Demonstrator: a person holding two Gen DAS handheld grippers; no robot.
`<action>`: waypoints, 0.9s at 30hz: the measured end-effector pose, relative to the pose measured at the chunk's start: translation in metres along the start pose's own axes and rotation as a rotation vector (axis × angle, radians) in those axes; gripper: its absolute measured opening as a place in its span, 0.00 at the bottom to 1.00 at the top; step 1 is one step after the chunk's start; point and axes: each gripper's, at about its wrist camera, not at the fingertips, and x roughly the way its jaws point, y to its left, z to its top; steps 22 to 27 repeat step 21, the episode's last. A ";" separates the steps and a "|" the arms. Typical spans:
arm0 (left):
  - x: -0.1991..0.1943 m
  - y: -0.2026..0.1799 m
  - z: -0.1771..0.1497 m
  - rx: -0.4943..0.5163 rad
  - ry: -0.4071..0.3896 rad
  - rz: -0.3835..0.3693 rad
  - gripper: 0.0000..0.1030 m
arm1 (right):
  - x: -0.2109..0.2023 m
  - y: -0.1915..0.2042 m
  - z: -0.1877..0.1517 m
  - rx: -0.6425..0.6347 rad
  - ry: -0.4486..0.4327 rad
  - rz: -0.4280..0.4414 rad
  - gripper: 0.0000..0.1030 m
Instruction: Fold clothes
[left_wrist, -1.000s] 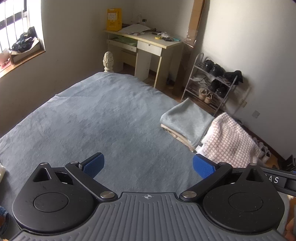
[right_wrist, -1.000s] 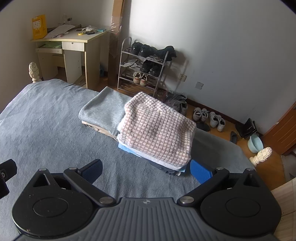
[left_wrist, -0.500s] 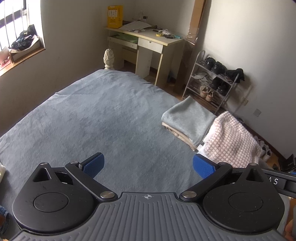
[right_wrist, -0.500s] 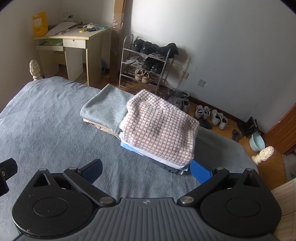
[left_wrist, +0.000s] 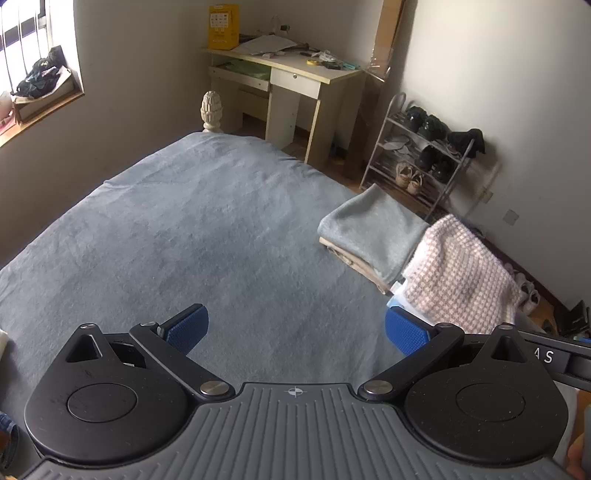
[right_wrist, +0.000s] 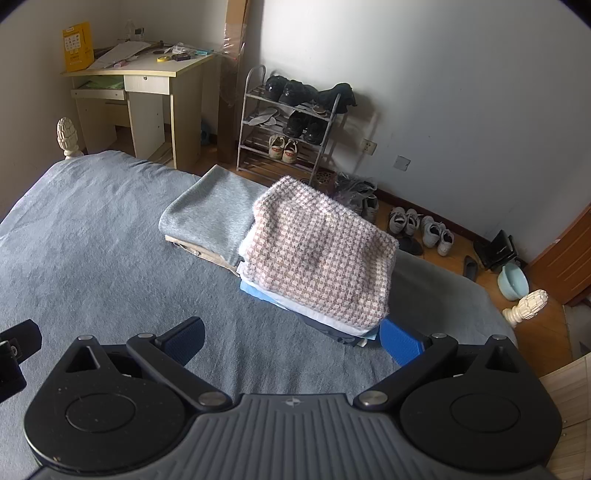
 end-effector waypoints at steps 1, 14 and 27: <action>0.000 0.000 0.000 0.000 0.002 0.000 1.00 | 0.000 0.000 0.000 0.000 0.001 0.000 1.00; 0.001 0.000 0.000 -0.002 0.012 0.000 1.00 | 0.001 0.001 0.001 0.001 0.006 0.001 1.00; 0.003 0.000 0.000 0.000 0.014 -0.001 1.00 | 0.001 0.002 0.000 0.002 0.006 0.002 1.00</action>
